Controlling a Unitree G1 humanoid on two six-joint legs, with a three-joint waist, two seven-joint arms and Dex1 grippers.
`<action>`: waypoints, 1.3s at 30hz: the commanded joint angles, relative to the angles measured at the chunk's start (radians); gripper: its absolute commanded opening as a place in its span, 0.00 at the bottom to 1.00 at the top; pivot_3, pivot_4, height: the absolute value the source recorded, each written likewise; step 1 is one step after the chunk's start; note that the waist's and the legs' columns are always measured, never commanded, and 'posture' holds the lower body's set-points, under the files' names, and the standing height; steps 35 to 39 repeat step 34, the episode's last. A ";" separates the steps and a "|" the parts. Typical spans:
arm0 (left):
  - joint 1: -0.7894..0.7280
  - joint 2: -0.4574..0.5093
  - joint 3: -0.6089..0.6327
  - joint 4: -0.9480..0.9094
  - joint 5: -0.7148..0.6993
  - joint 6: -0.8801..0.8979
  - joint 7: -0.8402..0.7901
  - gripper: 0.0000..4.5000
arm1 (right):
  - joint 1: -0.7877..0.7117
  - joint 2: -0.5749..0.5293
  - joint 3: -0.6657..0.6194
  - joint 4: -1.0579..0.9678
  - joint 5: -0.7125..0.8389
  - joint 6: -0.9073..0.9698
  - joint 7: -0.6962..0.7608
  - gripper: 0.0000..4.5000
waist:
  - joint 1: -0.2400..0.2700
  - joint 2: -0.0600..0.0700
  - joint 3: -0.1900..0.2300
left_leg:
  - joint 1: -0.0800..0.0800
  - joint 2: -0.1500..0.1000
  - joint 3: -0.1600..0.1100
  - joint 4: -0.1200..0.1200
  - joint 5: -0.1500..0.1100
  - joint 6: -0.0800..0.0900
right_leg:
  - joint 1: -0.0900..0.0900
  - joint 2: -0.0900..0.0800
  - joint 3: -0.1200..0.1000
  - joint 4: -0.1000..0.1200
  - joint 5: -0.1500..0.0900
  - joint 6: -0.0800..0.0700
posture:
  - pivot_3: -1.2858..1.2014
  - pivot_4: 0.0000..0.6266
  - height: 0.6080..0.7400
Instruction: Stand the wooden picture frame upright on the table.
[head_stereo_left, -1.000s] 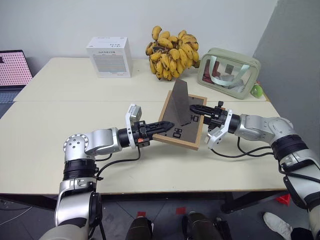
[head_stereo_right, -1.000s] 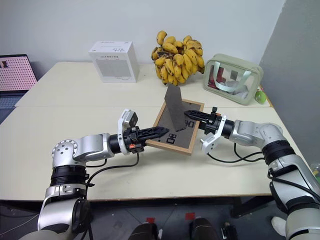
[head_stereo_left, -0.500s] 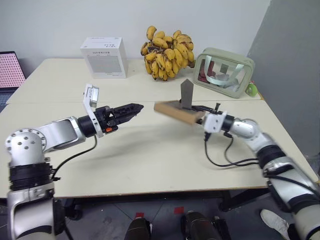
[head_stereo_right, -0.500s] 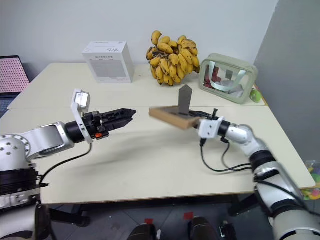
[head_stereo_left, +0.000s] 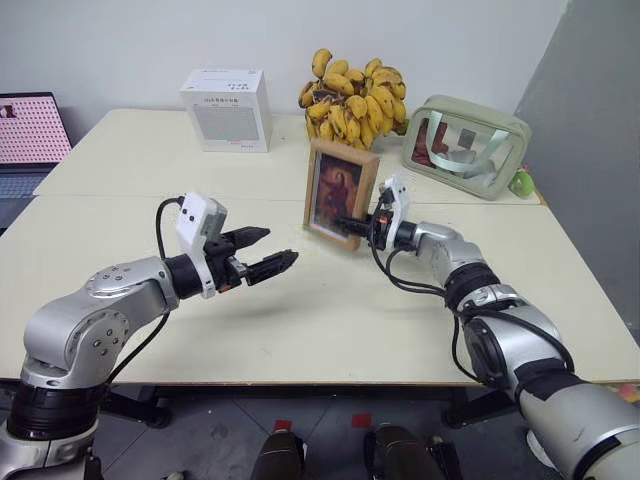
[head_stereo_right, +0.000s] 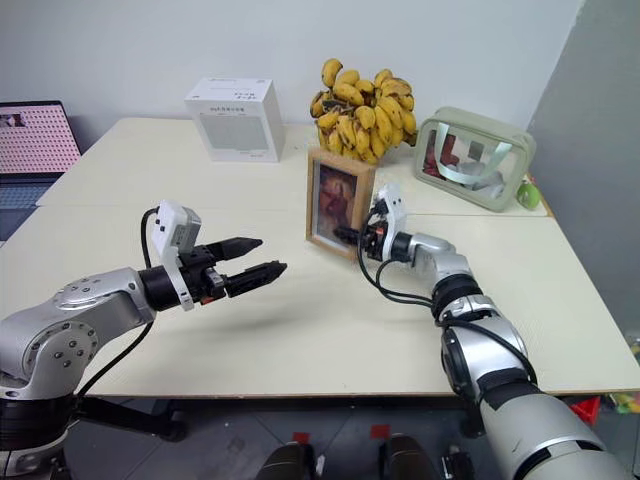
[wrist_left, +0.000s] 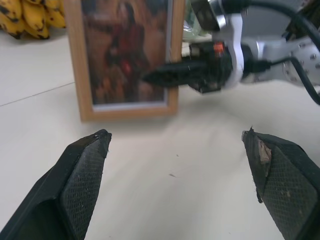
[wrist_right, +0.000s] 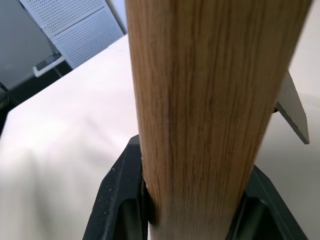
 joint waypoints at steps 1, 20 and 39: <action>0.000 0.001 0.021 -0.003 0.041 -0.037 -0.036 1.00 | -0.007 -0.003 -0.037 -0.021 -0.015 -0.049 0.008 0.29 | 0.000 0.000 0.000 | -0.001 0.000 0.000 0.000 0.000 0.000 | 0.000 0.000 0.000 0.000 0.000 0.000 | 0.52 0.24 1.00; -0.156 -0.020 -0.053 0.188 0.206 -0.068 -0.204 1.00 | 0.277 -0.198 0.040 -0.403 -0.156 -0.030 0.101 1.00 | -0.002 0.000 0.000 | 0.001 0.000 -0.001 0.000 0.000 0.000 | 0.000 0.001 0.000 0.002 0.000 0.000 | 0.52 0.24 1.00; -0.267 0.000 -0.057 0.310 0.270 -0.064 -0.296 1.00 | 0.560 -0.331 0.009 -1.605 0.094 0.702 -0.188 1.00 | -0.024 0.001 0.000 | 0.005 0.006 -0.001 0.000 0.000 0.000 | 0.000 0.005 -0.001 0.005 -0.001 -0.001 | 0.52 0.24 1.00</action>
